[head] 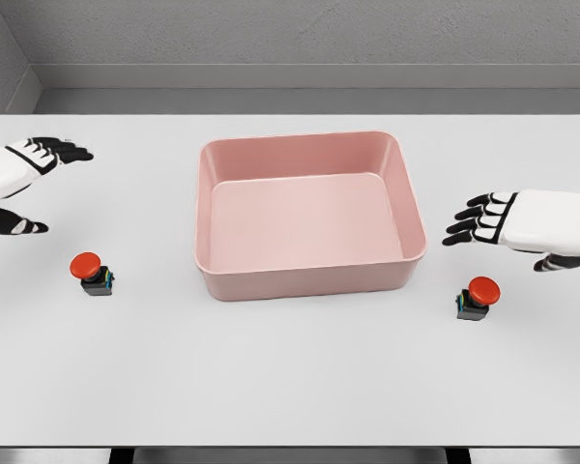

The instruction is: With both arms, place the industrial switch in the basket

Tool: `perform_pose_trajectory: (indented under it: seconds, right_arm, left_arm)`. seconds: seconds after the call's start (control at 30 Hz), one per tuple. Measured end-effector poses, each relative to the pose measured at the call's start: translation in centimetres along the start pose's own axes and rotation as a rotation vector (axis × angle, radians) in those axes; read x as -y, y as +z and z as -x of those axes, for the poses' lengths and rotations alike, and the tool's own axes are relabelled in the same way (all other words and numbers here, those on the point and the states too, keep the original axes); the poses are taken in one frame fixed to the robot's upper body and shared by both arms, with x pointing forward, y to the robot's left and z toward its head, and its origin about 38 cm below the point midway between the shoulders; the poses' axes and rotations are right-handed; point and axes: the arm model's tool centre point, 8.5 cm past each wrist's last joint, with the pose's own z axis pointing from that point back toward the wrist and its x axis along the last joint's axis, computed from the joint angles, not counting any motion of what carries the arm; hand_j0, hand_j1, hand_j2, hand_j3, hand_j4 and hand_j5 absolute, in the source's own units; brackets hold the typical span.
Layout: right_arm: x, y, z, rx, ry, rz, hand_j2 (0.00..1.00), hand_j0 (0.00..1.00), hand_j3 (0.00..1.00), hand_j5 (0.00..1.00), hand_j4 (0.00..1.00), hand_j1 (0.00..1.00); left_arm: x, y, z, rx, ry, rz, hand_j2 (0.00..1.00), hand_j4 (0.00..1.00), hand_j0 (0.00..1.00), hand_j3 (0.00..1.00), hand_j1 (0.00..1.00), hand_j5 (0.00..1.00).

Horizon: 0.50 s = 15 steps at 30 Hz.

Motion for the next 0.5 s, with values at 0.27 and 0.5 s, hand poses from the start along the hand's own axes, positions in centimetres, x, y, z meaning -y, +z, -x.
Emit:
perform_pose_trajectory:
  seconds: [0.27, 0.5]
  right_arm:
    - [-0.6, 0.1, 0.3, -0.011, -0.006, -0.013, 1.00, 1.00, 1.00, 1.00, 1.00, 1.00]
    - [-2.2, -1.3, 0.0, 0.012, 0.010, -0.065, 1.00, 1.00, 1.00, 1.00, 1.00, 1.00]
  left_arm:
    - [0.6, 1.3, 0.2, -0.014, -0.008, 0.052, 1.00, 1.00, 1.00, 1.00, 1.00, 1.00]
    - [1.8, 2.6, 0.2, -0.027, -0.004, 0.112, 1.00, 1.00, 1.00, 1.00, 1.00, 1.00]
